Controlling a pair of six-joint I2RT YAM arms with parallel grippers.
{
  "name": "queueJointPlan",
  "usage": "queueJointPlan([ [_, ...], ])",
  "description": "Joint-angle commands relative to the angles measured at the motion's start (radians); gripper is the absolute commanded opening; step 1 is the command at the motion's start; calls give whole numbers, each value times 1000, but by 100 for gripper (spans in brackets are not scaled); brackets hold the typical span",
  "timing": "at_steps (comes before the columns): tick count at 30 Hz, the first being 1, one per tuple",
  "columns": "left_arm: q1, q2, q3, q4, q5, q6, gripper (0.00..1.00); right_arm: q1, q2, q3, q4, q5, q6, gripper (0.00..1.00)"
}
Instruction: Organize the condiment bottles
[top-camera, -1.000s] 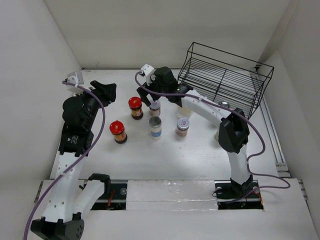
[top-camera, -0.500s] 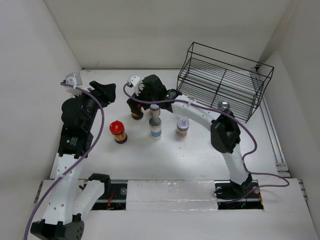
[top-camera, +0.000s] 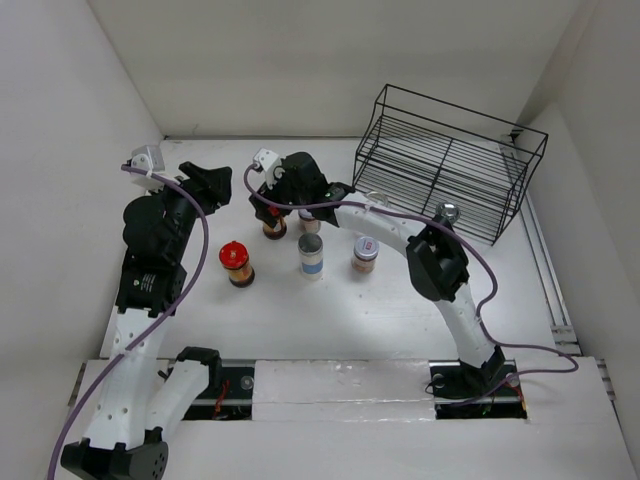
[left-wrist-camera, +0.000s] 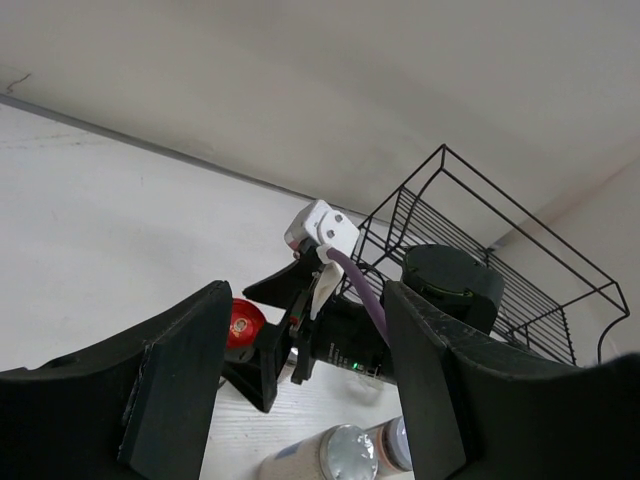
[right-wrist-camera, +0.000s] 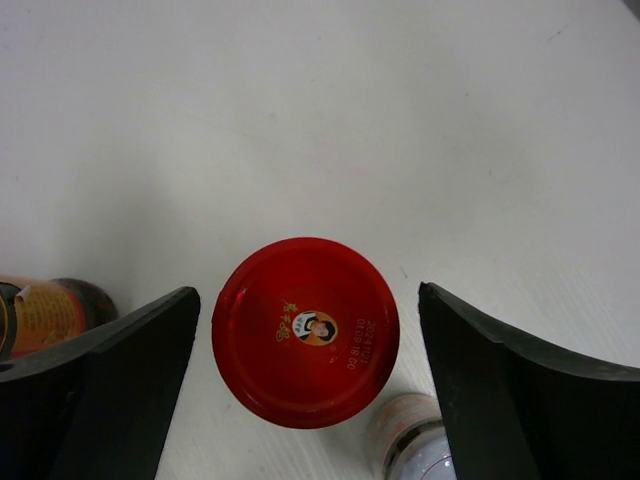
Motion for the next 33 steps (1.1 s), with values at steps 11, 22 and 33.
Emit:
queueJointPlan([
  [11, 5, -5, -5, 44, 28, -15, 58, 1, 21, -18, 143, 59, 29, 97],
  [22, 5, 6, -5, 33, 19, -15, 58, 1, 30, -29, 133, 49, 38, 99],
  [33, 5, -44, 15, -58, -250, -88, 66, 1, -14, -81, 217, 43, 49, 45],
])
